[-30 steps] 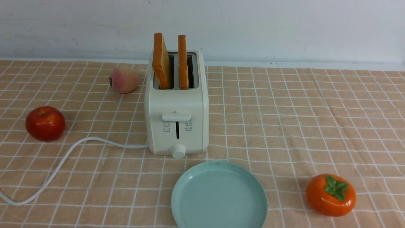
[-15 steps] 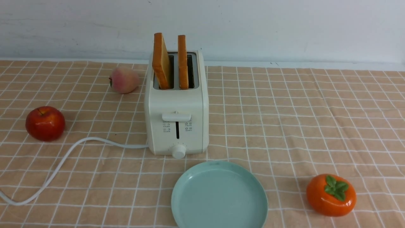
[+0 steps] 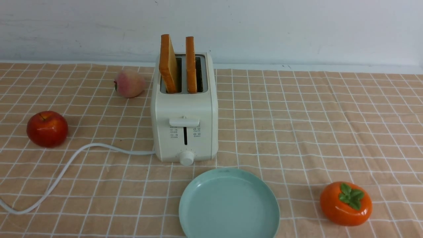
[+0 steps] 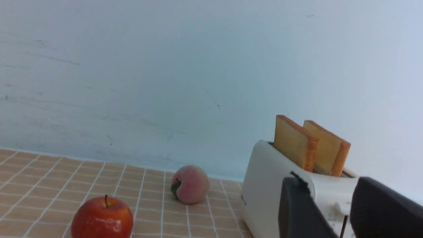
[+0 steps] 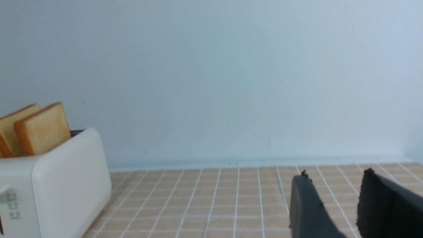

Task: Take toasted bread from bread machine on light coffee tablecloth place on plate.
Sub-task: 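Grasp the toast slice in the toaster and pull it up out of the slot with the right gripper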

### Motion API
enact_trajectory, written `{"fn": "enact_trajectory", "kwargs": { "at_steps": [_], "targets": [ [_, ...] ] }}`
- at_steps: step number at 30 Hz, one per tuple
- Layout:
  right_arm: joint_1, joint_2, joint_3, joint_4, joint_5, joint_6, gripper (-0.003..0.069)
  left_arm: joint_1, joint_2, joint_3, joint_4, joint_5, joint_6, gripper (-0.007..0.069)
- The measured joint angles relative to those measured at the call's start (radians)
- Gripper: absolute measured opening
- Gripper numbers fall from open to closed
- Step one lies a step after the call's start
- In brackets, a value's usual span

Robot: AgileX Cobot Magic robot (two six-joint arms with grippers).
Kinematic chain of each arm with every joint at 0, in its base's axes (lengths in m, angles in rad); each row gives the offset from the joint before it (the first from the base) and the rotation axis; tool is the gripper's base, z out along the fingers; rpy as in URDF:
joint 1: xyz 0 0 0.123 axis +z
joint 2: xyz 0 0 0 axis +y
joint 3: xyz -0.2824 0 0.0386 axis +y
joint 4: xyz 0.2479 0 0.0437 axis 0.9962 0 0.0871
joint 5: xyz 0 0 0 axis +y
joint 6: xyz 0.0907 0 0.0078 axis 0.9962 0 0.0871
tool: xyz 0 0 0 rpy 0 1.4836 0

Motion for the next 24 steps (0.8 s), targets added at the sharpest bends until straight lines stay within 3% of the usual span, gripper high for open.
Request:
{"fn": "enact_trajectory", "kwargs": {
  "at_steps": [7, 8, 12, 18, 21, 24],
  "targets": [
    [0.000, 0.000, 0.000, -0.003, -0.186, 0.014, 0.0241, 0.000, 0.000, 0.000, -0.032, -0.200, -0.067, 0.0238],
    [0.000, 0.000, 0.000, 0.024, -0.264, 0.064, 0.0241, 0.000, 0.000, -0.007, -0.071, -0.243, -0.090, 0.0238],
    [0.000, 0.003, -0.051, 0.119, -0.277, 0.174, 0.0241, 0.000, 0.000, -0.101, -0.192, -0.211, -0.115, 0.0238],
    [0.000, 0.179, -0.387, 0.300, -0.021, 0.210, 0.0241, 0.000, 0.157, -0.445, -0.306, 0.116, -0.010, 0.0238],
    [0.000, 0.272, -0.504, 0.313, 0.076, 0.187, 0.0241, 0.000, 0.243, -0.574, -0.313, 0.262, 0.012, 0.0238],
    [0.000, 0.451, -0.715, 0.305, 0.315, 0.171, 0.0241, 0.000, 0.382, -0.756, -0.313, 0.518, 0.023, 0.0238]
  ]
}}
